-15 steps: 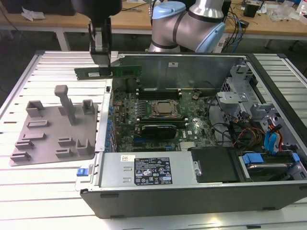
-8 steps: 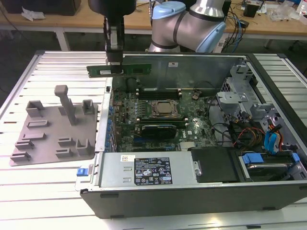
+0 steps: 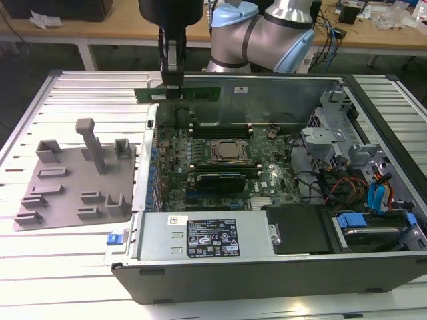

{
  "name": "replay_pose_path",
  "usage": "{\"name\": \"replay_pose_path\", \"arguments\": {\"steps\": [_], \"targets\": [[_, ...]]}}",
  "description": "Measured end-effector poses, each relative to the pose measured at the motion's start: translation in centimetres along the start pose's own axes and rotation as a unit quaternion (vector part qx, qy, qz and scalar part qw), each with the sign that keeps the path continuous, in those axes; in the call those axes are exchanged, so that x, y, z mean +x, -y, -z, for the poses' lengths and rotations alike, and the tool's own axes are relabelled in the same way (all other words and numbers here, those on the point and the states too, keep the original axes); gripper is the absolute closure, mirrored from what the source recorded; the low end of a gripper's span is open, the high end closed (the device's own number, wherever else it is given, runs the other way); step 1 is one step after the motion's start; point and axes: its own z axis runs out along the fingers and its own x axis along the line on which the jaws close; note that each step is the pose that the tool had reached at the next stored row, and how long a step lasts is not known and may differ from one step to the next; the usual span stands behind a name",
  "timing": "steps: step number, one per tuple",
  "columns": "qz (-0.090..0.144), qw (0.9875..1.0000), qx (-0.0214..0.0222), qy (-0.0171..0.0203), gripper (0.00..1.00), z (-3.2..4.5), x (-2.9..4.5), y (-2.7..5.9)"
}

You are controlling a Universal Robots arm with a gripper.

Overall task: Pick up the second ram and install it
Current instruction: 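Pick up the second ram and move it above second insertion slot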

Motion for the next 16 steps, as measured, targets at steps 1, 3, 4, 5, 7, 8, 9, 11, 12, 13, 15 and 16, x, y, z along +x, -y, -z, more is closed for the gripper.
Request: {"name": "replay_pose_path", "arguments": {"steps": [1,3,4,5,7,8,9,11,12,13,15,16], "targets": [[-0.001,1.0,0.0001,0.0,0.89,-0.07,0.0,0.2],[-0.001,1.0,-0.0003,0.0,0.89,-0.17,-0.03,0.74],[-0.001,1.0,-0.001,-0.0006,0.89,-0.32,-0.13,1.47],[-0.001,1.0,-0.0016,-0.0022,0.89,-0.48,-0.23,2.18],[-0.001,1.0,-0.0022,-0.0056,0.89,-0.71,-0.3,3.1],[-0.001,1.0,-0.0026,-0.0057,0.89,-0.8,-0.29,3.44],[-0.001,1.0,-0.003,-0.0057,0.89,-0.93,-0.27,3.79],[0.0,1.0,-0.0033,-0.0058,0.89,-1.05,-0.26,4.18],[0.0,1.0,-0.0035,-0.0057,0.89,-1.12,-0.25,4.37],[0.0,1.0,-0.0037,-0.0057,0.89,-1.25,-0.24,4.72],[0.0,1.0,-0.004,-0.0057,0.89,-1.45,-0.23,5.26],[0.0,1.0,-0.0041,-0.0058,0.89,-1.54,-0.23,5.47]]}}
